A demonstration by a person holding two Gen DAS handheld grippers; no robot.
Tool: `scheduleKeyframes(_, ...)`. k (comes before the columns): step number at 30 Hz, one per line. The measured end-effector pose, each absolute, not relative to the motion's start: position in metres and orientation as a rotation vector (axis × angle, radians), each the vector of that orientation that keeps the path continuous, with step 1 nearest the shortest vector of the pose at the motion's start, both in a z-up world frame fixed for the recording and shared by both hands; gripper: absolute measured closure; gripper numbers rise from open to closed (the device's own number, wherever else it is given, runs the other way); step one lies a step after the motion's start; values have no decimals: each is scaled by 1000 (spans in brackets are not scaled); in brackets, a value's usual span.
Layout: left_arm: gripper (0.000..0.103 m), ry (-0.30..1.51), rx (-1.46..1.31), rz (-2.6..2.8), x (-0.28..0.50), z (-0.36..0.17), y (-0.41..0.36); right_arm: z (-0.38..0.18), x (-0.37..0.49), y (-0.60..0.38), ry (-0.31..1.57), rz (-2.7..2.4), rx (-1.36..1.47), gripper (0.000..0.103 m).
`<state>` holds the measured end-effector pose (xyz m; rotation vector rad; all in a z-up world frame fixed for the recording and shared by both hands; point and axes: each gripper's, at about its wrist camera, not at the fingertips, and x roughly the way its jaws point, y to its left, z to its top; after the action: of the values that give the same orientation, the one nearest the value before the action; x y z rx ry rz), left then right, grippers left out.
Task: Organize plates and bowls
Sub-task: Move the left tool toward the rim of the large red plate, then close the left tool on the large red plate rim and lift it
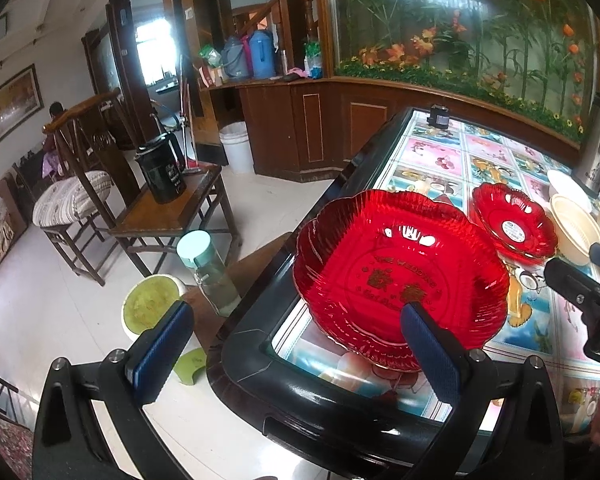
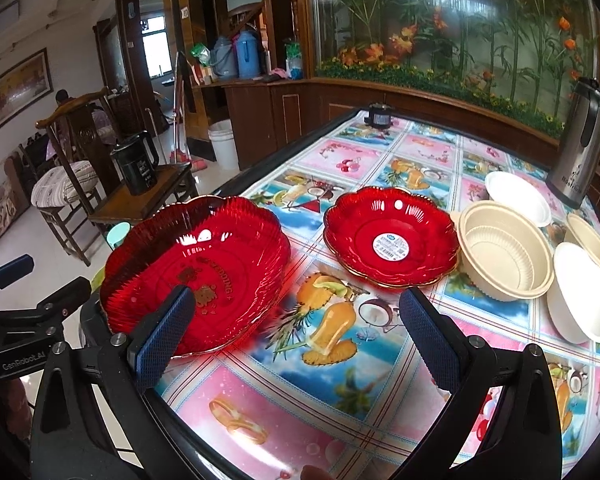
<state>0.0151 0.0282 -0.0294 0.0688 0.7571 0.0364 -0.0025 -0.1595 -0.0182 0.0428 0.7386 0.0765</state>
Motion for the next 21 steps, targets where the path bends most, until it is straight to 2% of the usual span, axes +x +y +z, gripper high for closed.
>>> scheduleKeyframes(3,2,768,57,29,20,-32,31,-19,3,-158,744,78,48,0)
scheduleKeyframes(10,18,813,22,52,34,-42,40,-22,18,-158,769,94,98,3)
scheduleKeyframes(21,18,899,-47,72,55,-59,56,-43,43,-169,847,63,173,3)
